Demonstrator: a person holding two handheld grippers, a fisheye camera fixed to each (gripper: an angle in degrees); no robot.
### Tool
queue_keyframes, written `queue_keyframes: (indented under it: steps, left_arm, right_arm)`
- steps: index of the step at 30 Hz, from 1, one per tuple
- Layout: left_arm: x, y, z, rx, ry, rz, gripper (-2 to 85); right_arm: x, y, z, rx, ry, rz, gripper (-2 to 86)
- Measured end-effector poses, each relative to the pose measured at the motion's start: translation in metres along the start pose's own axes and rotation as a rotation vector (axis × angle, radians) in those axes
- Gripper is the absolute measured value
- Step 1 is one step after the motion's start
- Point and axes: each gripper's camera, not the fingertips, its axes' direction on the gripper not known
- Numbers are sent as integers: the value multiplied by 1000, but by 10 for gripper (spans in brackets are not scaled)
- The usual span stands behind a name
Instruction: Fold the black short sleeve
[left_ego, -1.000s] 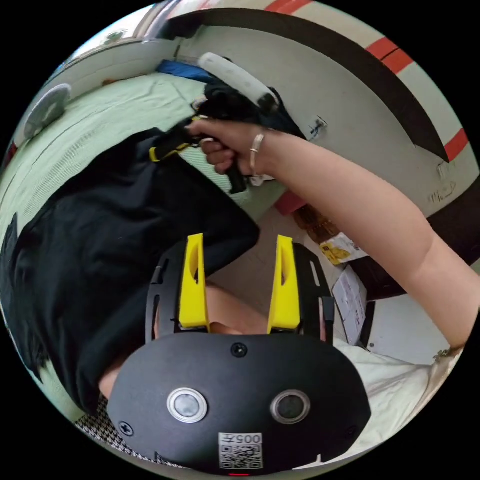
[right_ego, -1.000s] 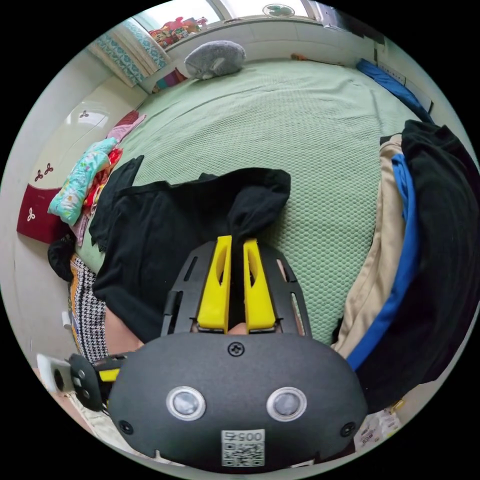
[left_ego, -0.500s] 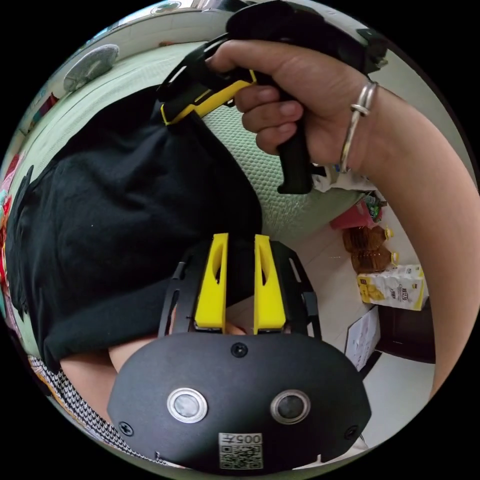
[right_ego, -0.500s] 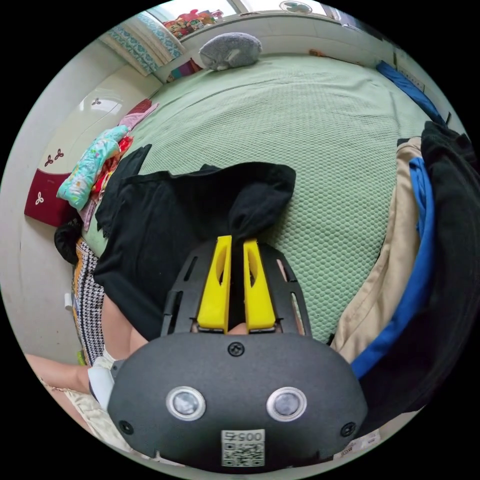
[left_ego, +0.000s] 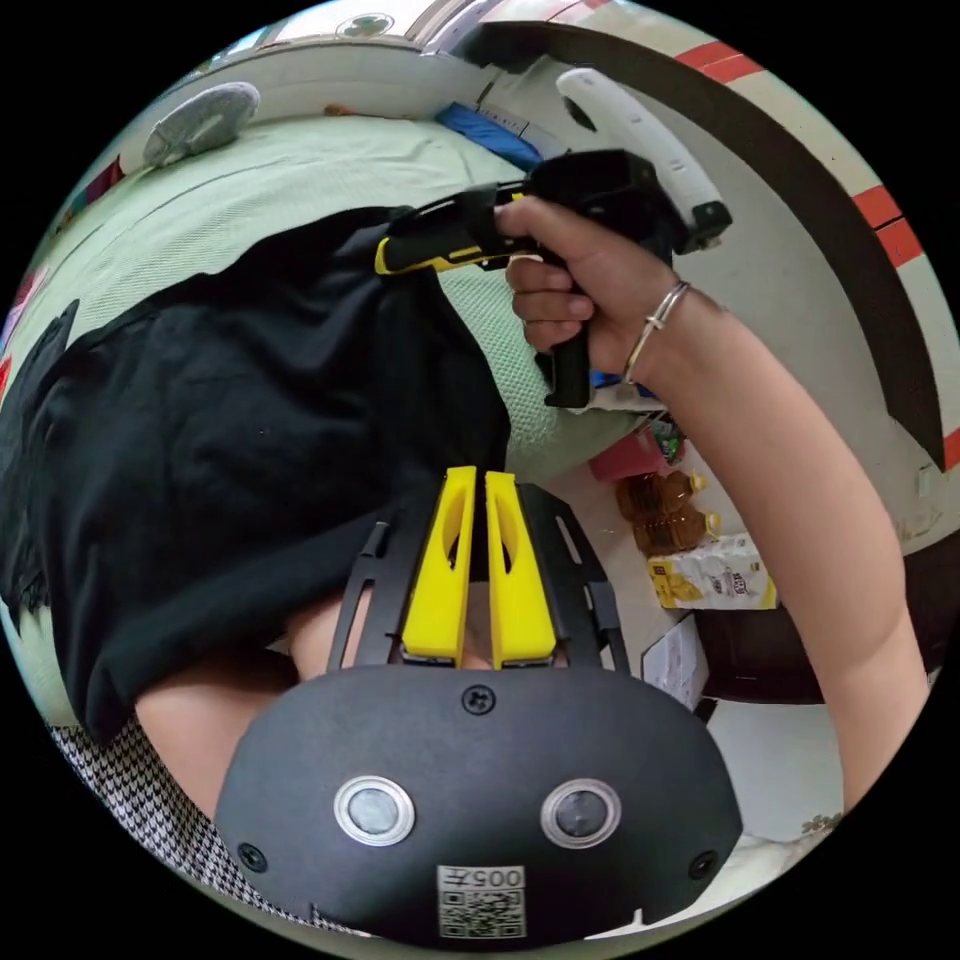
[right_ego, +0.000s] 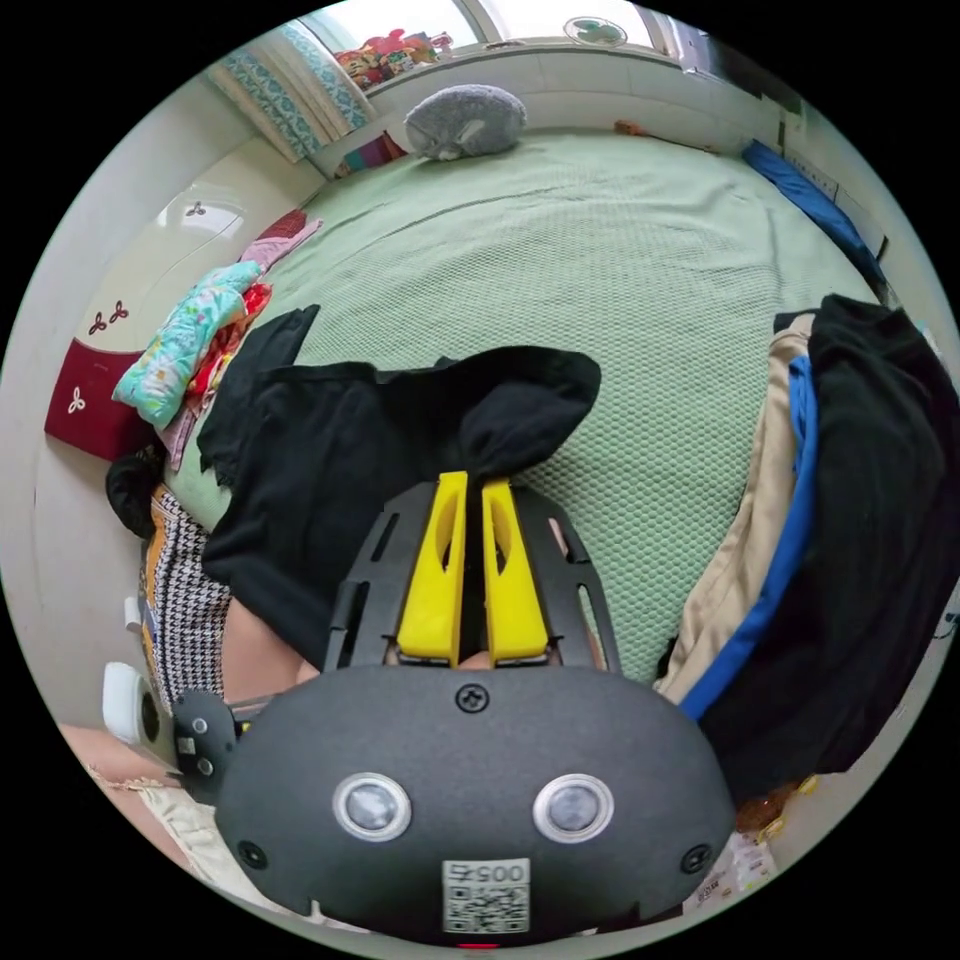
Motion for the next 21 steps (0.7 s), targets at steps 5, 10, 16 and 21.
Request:
queue_keyframes:
  steps: [5, 10, 16, 21]
  left_arm:
    - [-51, 26, -94, 96, 48, 12, 33]
    - [-107, 54, -171, 181, 85, -31, 32]
    - [-199, 99, -251, 283, 90, -185, 27]
    - [-273, 141, -297, 325, 20, -329, 34]
  right_arm:
    - [-70, -24, -11, 0, 51, -37, -10]
    - [-157, -55, -5, -31, 79, -84, -11]
    - [-284, -95, 55, -138, 170, -189, -11]
    - [-359, -107, 126, -225, 152, -210, -4]
